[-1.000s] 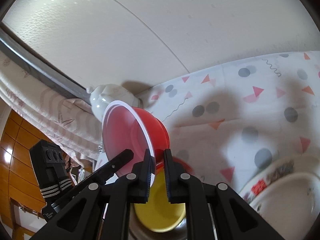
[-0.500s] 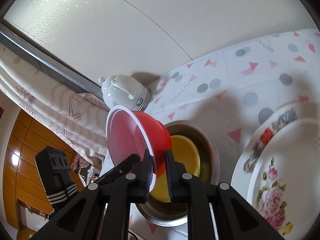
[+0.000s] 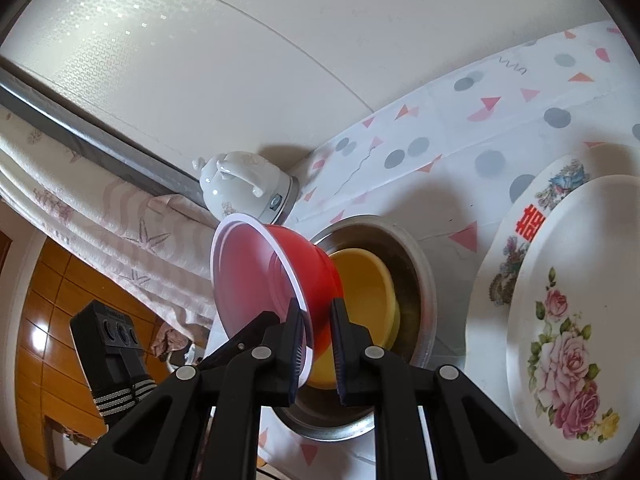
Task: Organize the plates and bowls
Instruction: 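Lift the red-and-pink bowl with both grippers and carry it over the steel bowl, then lower the red-and-pink bowl into the yellow bowl and open both grippers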
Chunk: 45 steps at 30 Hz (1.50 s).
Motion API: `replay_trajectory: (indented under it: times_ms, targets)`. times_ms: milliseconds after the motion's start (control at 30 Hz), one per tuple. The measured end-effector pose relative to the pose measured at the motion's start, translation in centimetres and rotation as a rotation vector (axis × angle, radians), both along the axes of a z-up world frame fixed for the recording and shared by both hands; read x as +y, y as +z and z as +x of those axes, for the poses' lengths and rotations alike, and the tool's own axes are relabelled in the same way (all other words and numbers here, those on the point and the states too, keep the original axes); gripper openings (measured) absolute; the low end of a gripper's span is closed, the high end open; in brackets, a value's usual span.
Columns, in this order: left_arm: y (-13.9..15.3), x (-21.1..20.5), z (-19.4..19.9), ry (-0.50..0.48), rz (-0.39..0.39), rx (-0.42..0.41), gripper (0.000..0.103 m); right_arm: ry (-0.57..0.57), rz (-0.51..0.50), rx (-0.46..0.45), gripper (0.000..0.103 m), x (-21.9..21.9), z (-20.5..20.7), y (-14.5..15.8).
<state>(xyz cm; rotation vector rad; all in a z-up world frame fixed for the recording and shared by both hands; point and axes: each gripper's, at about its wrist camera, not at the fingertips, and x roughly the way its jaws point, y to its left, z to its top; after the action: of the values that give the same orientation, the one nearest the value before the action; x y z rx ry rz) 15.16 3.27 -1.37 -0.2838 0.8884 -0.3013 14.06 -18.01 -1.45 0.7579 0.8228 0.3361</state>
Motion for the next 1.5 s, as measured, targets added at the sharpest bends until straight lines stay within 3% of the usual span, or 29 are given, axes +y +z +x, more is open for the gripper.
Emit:
replay_trajectory:
  times_ms: [700, 1033, 1267, 1500]
  targets:
    - [-1.5, 0.7, 1.1, -0.006, -0.025, 0.068, 0.011, -0.053, -0.081, 0.001, 0.015, 1.0, 0.0, -0.7]
    - [-1.3, 0.6, 0.8, -0.008, -0.018, 0.067, 0.012, -0.038, -0.052, 0.031, 0.018, 0.8, -0.2, -1.2]
    - [-1.4, 0.8, 1.0, -0.001, -0.046, 0.077, 0.02, -0.053, -0.032, 0.062, 0.021, 0.5, -0.3, -1.7]
    - [-1.0, 0.5, 0.9, 0.019, 0.012, 0.056, 0.021, -0.045, 0.003, 0.081, 0.022, 0.5, -0.1, -2.2]
